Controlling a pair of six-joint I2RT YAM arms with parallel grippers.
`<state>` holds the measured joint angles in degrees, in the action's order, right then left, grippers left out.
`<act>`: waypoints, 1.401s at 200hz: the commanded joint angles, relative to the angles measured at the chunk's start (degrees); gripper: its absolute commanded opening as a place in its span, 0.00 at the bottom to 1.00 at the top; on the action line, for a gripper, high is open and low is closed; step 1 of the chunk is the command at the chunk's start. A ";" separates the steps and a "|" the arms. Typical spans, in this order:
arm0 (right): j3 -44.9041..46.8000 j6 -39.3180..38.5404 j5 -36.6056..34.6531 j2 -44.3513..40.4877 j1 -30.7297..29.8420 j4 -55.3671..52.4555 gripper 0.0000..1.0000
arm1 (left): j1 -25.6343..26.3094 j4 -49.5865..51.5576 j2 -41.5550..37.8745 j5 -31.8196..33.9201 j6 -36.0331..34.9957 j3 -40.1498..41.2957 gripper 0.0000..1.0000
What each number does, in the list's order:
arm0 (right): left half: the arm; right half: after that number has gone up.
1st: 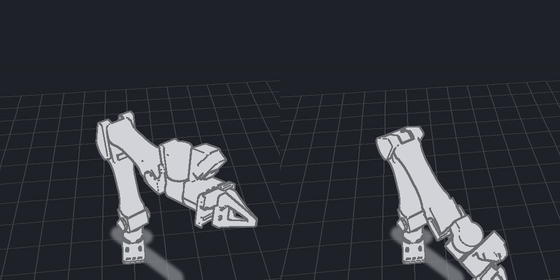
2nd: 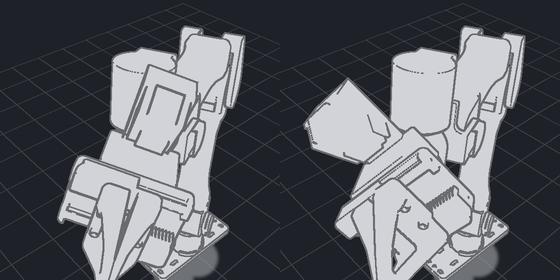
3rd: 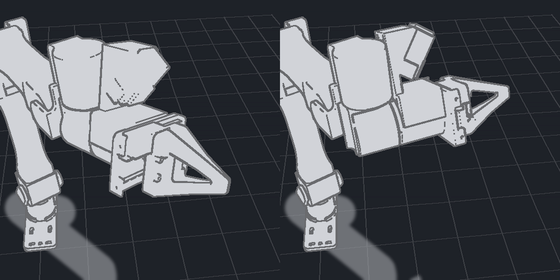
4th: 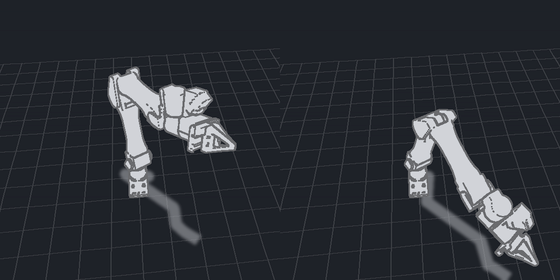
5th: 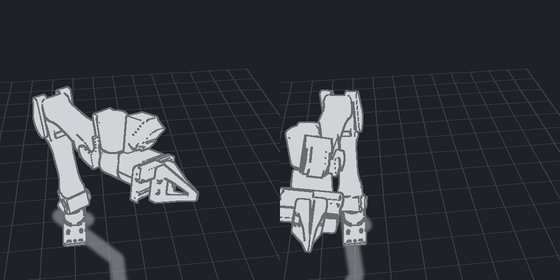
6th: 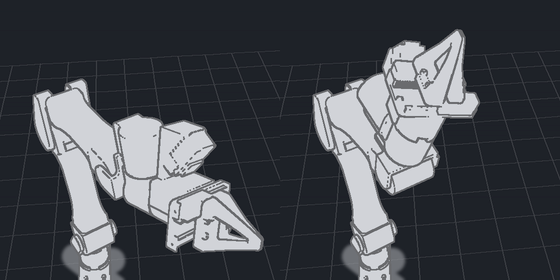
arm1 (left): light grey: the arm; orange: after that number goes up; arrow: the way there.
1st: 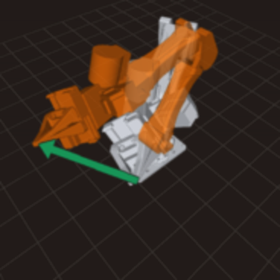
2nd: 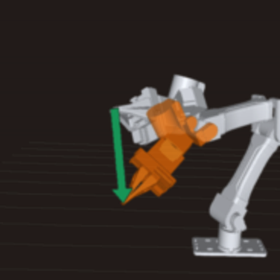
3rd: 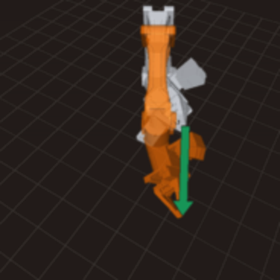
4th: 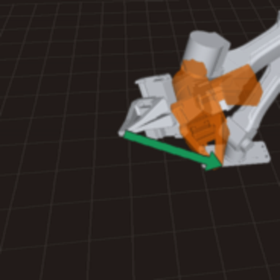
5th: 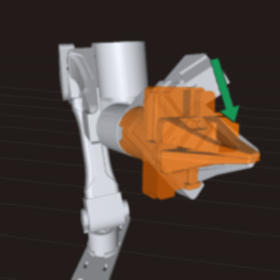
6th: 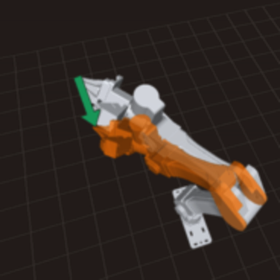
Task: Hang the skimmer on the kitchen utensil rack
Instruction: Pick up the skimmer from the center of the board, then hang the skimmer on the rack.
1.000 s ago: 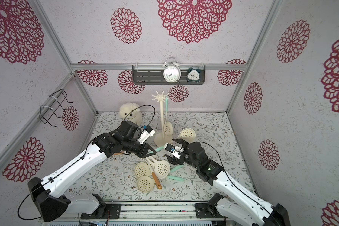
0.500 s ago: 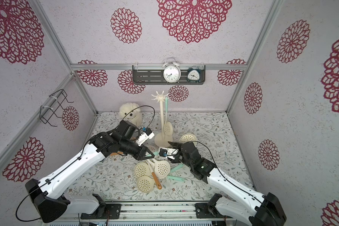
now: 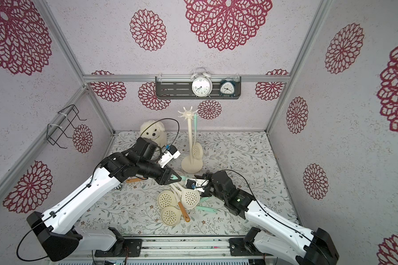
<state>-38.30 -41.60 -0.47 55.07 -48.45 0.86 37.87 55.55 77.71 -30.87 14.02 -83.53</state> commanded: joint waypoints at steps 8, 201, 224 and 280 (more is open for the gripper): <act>1.77 16.28 -0.93 -4.61 -0.11 1.63 0.00 | -1.55 -5.41 -4.79 4.96 1.27 -0.03 0.79; -12.63 68.07 0.29 7.54 13.02 -30.69 0.00 | -4.64 -22.77 -6.88 12.44 11.81 10.06 0.81; -16.87 61.67 4.83 7.39 14.43 -26.18 0.00 | -5.27 -24.19 -5.37 14.55 12.15 8.36 0.83; -33.92 47.49 3.13 15.43 14.78 -28.37 0.00 | -10.32 -29.60 0.22 13.34 14.76 1.10 0.83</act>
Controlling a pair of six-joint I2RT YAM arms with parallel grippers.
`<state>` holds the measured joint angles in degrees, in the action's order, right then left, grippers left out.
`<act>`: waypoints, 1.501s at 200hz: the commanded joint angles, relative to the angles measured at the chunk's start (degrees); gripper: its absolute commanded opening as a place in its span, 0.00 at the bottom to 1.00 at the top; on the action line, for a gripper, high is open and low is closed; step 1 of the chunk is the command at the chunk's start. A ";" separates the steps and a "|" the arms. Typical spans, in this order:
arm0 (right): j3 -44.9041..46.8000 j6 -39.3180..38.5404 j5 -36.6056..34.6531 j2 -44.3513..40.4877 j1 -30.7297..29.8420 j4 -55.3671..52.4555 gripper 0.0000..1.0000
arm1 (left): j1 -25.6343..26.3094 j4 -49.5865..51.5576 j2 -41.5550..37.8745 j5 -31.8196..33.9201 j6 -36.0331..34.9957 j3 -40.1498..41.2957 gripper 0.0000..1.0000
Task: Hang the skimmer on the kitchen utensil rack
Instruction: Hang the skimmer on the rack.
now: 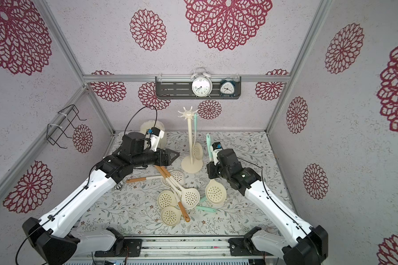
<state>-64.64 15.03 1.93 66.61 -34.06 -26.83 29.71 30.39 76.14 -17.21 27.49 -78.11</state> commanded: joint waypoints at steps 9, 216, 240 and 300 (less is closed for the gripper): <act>-10.32 -10.57 1.35 5.39 0.40 -2.44 0.00 | -2.70 -4.63 2.54 -0.54 1.44 -5.88 0.83; -25.87 -12.14 2.08 15.91 0.29 -11.81 0.00 | -6.50 4.50 23.01 -4.12 3.08 -35.52 0.72; -26.23 -12.32 1.14 16.92 0.31 -12.53 0.00 | -6.45 4.41 23.57 -5.01 3.02 -35.54 0.71; -26.34 -11.87 1.40 19.03 0.31 -11.83 0.00 | -6.36 4.22 23.53 -6.08 2.71 -34.46 0.71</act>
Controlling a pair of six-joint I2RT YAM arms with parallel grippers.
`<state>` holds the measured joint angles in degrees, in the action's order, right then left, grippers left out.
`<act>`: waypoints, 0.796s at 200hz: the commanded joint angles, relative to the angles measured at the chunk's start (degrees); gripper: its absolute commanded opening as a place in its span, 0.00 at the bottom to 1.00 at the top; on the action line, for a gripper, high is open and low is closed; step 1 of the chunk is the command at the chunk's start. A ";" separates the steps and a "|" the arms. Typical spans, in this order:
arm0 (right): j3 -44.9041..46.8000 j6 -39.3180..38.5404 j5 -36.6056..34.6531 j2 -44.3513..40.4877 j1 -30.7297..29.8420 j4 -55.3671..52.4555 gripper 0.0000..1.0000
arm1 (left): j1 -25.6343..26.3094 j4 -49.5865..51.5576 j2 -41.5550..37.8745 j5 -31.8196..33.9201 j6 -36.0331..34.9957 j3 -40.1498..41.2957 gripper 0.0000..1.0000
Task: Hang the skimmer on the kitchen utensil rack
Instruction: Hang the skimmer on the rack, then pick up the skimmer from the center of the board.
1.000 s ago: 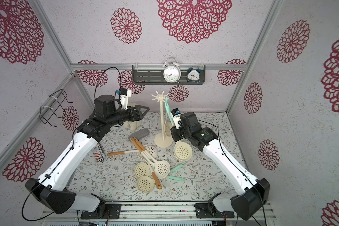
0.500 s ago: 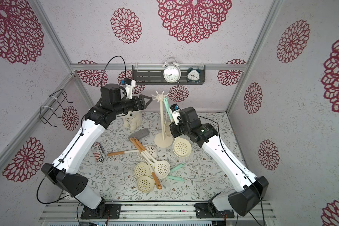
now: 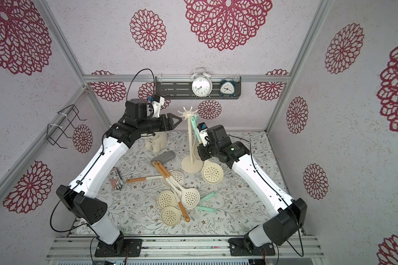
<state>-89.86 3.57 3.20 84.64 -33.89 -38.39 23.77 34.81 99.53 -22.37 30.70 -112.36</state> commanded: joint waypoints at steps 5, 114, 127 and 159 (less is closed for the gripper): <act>-0.91 -0.40 0.09 1.18 0.13 0.04 0.00 | -0.49 -0.38 -0.01 -0.88 -0.48 0.12 0.72; 15.08 3.38 0.49 -12.82 0.09 14.98 0.88 | -0.04 -3.01 -20.13 12.43 -2.34 27.52 0.84; 20.38 5.44 0.55 -16.20 -0.02 18.05 0.91 | 0.46 -1.77 -23.46 15.03 -1.89 32.77 0.82; 31.55 11.07 -5.15 -20.92 -4.93 20.61 0.89 | 1.32 0.62 -30.36 18.29 1.69 44.93 0.77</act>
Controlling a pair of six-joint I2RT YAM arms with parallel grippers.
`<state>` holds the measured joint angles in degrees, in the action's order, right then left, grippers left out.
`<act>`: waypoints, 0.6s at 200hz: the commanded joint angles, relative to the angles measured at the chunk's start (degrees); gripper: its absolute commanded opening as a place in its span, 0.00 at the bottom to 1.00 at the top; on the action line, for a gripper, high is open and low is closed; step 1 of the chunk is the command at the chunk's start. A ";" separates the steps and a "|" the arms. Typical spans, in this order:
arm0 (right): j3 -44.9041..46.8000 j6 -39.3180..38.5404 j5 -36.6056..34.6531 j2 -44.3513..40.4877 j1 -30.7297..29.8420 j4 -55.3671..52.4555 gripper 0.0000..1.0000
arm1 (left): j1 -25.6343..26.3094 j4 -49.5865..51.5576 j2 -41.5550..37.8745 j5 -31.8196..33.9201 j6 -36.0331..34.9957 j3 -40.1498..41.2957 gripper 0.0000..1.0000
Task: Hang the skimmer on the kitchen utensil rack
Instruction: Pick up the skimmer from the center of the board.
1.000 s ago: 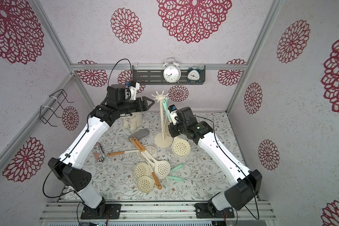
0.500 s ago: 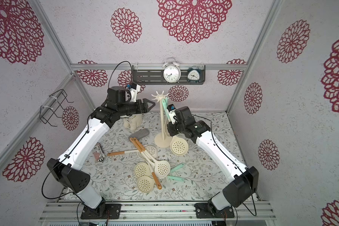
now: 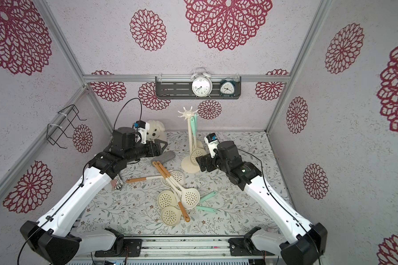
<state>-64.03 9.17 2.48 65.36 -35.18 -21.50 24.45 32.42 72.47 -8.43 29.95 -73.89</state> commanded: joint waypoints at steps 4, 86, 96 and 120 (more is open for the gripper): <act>6.95 6.28 -5.55 -1.76 -4.50 3.59 0.87 | 0.88 3.12 -4.07 4.47 2.90 7.88 0.76; 28.83 39.11 -4.17 -4.38 -4.14 0.26 0.60 | 16.29 -7.79 -3.26 3.18 7.79 21.67 0.58; 30.63 41.91 -1.84 -4.17 -2.99 1.14 0.60 | 18.42 -10.05 -1.91 3.19 7.71 21.68 0.56; 33.77 45.38 2.48 -3.49 1.14 4.39 0.60 | 22.66 -12.42 0.97 3.56 5.30 20.61 0.54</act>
<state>-32.16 46.02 0.43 62.41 -37.30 -20.23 43.53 25.98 71.31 -4.58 36.82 -52.42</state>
